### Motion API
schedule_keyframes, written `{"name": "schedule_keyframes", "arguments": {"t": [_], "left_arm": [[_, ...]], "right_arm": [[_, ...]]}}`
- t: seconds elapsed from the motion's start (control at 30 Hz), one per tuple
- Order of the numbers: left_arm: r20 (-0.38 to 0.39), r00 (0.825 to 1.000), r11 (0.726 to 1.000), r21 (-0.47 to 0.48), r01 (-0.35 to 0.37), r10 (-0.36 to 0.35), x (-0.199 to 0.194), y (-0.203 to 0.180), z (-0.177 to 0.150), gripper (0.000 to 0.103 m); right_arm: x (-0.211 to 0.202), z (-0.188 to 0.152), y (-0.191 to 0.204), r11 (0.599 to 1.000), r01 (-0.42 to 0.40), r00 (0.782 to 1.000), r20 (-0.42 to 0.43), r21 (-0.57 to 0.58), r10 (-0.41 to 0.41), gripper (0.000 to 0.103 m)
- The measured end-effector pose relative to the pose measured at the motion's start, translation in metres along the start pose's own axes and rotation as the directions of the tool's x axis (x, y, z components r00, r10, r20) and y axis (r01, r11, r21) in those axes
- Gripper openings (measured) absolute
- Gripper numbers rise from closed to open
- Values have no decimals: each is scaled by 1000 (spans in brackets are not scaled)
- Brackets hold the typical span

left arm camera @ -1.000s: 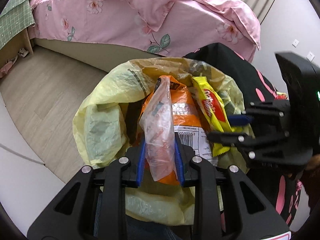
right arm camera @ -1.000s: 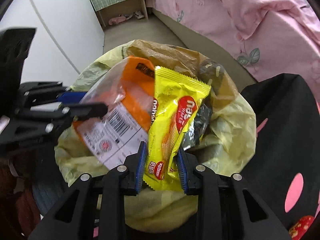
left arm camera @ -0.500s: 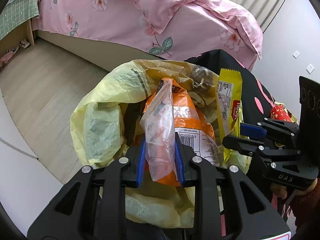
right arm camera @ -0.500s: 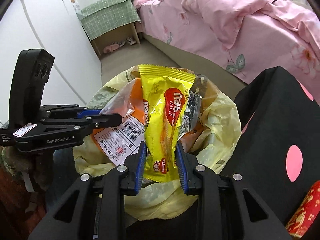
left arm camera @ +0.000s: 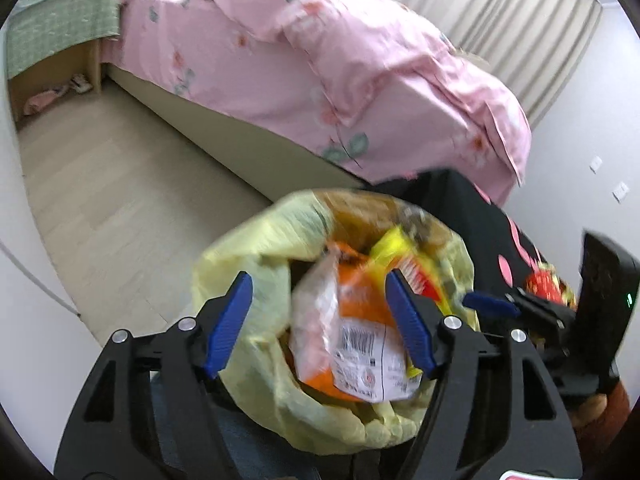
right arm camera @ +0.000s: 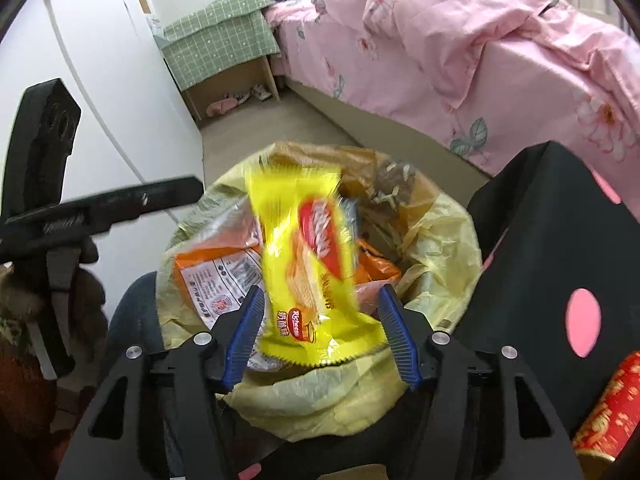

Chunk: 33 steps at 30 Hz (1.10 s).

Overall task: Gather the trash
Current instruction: 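Move both grippers back over the remaining pile on the table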

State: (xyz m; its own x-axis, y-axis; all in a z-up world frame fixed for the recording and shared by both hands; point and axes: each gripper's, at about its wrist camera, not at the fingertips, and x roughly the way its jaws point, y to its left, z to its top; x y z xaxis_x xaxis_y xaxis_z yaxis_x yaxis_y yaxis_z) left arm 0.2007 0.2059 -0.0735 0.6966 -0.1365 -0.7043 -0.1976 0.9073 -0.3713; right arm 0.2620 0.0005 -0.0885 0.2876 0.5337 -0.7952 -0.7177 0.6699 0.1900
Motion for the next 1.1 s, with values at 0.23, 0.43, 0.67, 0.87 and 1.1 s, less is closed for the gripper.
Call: {"name": "schedule_keyframes", "arguments": {"t": [0.23,0.43,0.67,0.87,1.1], "left_arm": [[143,990,999,49,1,-8,-39,-31,9,68],[164,980,978,190,84,-116,-46,-97,-4,68],[12,970,923,310,229,-245,-17,-180,-38,68],[-94,930,835,417,360,-355,-3,-253,-68,68],[-227,897,776,451,441,-378,27,-310,-84,71]], "right_arm": [[-76,-25,-7,996,88,983,157,34,-92,56],[-155,-81,-24,987,128,950,274,102,-151,56],[-222,-166,-64,907,345,881,250,240,-402,56],[-269,-238,-109,800,431,816,198,416,-543,56],[-287,-287,-133,685,477,757,137,551,-638,56]]}}
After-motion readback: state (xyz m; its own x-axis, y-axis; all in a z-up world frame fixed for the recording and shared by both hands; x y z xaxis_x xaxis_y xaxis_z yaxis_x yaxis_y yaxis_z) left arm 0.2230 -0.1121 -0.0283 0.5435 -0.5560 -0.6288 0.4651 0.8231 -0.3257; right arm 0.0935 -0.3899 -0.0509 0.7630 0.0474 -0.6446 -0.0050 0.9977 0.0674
